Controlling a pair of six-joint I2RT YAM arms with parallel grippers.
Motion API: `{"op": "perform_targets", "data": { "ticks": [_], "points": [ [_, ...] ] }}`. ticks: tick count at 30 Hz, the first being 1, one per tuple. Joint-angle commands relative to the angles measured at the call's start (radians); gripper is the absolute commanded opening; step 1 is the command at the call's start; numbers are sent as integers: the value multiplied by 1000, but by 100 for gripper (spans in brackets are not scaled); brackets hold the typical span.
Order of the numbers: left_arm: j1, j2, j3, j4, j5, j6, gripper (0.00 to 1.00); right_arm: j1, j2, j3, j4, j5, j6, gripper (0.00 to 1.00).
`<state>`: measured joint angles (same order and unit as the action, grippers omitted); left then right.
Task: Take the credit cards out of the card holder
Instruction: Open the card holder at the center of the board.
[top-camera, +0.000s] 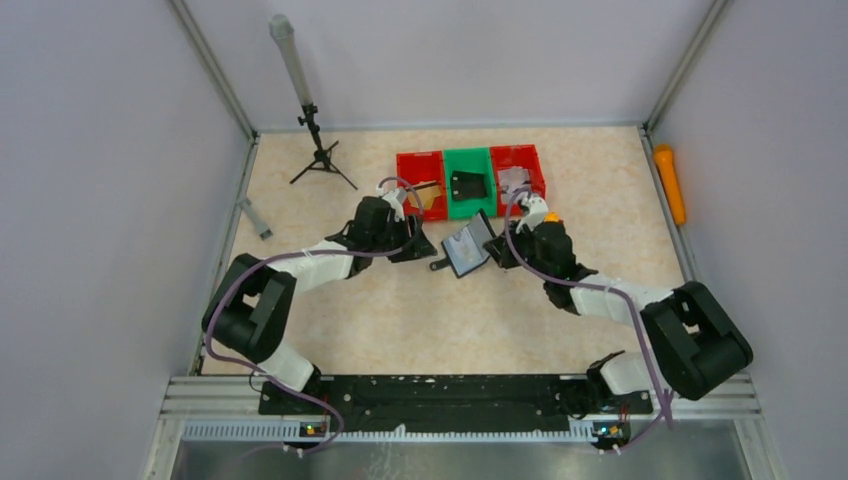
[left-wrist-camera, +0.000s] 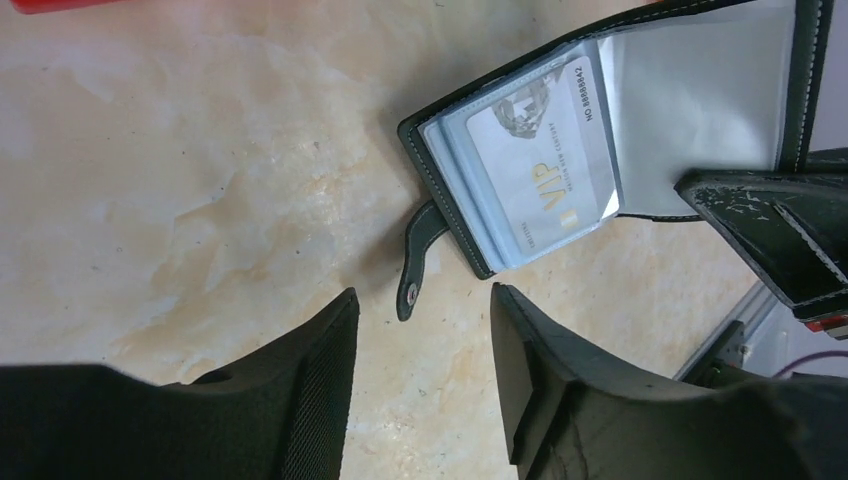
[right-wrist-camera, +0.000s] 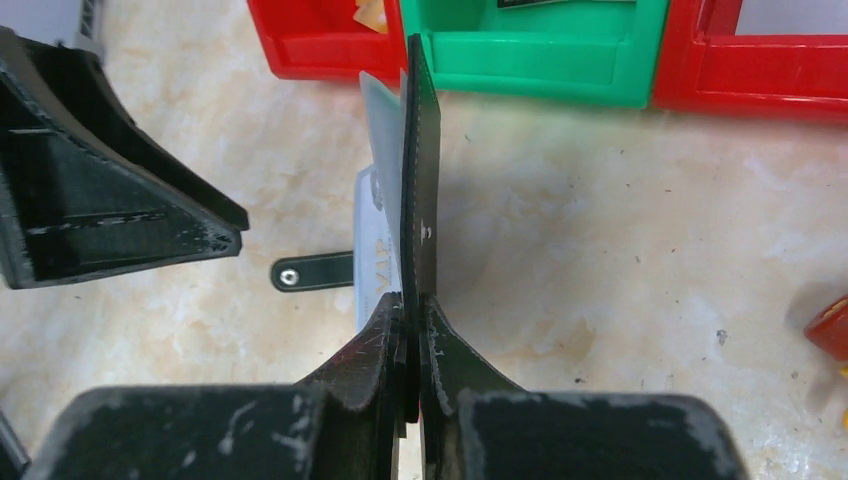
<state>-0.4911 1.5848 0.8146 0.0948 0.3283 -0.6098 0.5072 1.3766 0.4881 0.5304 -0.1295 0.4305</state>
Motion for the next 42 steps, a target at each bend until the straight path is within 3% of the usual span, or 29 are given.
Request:
{"op": "perform_targets", "data": {
  "ticks": [1, 11, 14, 18, 33, 42],
  "points": [
    [23, -45, -43, 152, 106, -42, 57, -6, -97, -21, 100, 6, 46, 0],
    [32, -134, -176, 481, 270, -99, 75, -33, -282, -39, 26, -15, 148, 0],
    [31, -175, -205, 531, 278, -105, 89, -35, -330, -33, 3, -33, 192, 0],
    [33, -225, -240, 607, 300, -123, 99, -36, -389, -32, -21, -92, 254, 0],
    [71, -137, -209, 663, 412, -201, 96, -36, -427, -56, 67, -222, 370, 0],
    [71, -86, -210, 839, 510, -290, 71, -36, -433, -37, 44, -248, 371, 0]
  ]
}}
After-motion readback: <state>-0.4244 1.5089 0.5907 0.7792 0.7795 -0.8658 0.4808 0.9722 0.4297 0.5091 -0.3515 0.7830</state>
